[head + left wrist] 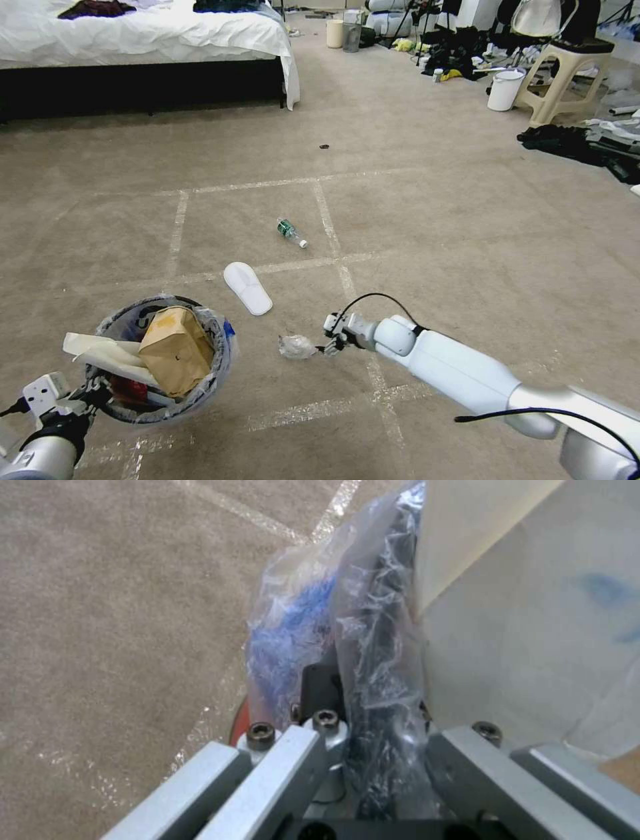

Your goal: Pick up the trash bin and place the garbage on the floor into it.

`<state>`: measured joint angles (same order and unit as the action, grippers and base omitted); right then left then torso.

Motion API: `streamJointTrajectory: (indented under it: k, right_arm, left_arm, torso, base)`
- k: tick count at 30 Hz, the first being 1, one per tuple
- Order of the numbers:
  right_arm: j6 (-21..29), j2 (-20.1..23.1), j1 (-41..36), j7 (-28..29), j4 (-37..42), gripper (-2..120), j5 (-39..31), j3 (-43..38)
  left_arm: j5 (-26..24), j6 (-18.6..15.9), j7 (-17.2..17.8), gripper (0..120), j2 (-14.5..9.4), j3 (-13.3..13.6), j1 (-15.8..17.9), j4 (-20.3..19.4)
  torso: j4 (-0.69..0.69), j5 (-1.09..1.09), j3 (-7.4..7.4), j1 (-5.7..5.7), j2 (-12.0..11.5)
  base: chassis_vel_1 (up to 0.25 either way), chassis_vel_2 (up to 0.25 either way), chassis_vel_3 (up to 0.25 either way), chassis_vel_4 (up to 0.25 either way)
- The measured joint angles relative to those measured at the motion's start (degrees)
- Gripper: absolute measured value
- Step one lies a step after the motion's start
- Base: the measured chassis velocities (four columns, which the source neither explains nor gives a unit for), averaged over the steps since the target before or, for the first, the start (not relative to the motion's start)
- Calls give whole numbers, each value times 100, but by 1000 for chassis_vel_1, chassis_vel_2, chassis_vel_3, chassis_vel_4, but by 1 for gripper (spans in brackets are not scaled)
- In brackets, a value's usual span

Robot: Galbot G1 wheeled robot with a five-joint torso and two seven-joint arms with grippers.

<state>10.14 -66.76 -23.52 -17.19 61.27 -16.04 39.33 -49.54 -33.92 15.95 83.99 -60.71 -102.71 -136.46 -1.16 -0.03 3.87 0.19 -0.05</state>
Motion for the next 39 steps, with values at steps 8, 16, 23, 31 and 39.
streamJointTrajectory:
  k: [8,16,23,31,39]
  right_arm:
    - [-129,-332,-140,131,-312,96,16,-13]
    - [-249,-537,-260,231,-479,80,12,-34]
    - [-418,-737,-341,334,-684,53,-5,-26]
    - [-479,-844,-499,478,-802,33,-12,-71]
    - [-584,-820,-582,621,-837,14,-42,-144]
  left_arm:
    - [21,7,-2,1,9,2,-9,10]
    - [67,20,-13,1,30,26,-50,9]
    - [77,63,-16,1,34,19,-101,-16]
    - [123,69,-20,1,62,51,-136,-52]
    - [162,73,-28,1,77,79,-153,-68]
  torso:
    - [0,1,0,0,0]
    - [0,2,0,0,0]
    - [0,1,0,0,0]
    - [0,2,0,0,0]
    - [0,2,0,0,0]
  base:
    - [0,0,0,0]
    - [0,0,0,0]
    - [0,0,0,0]
    - [0,0,0,0]
    - [0,0,0,0]
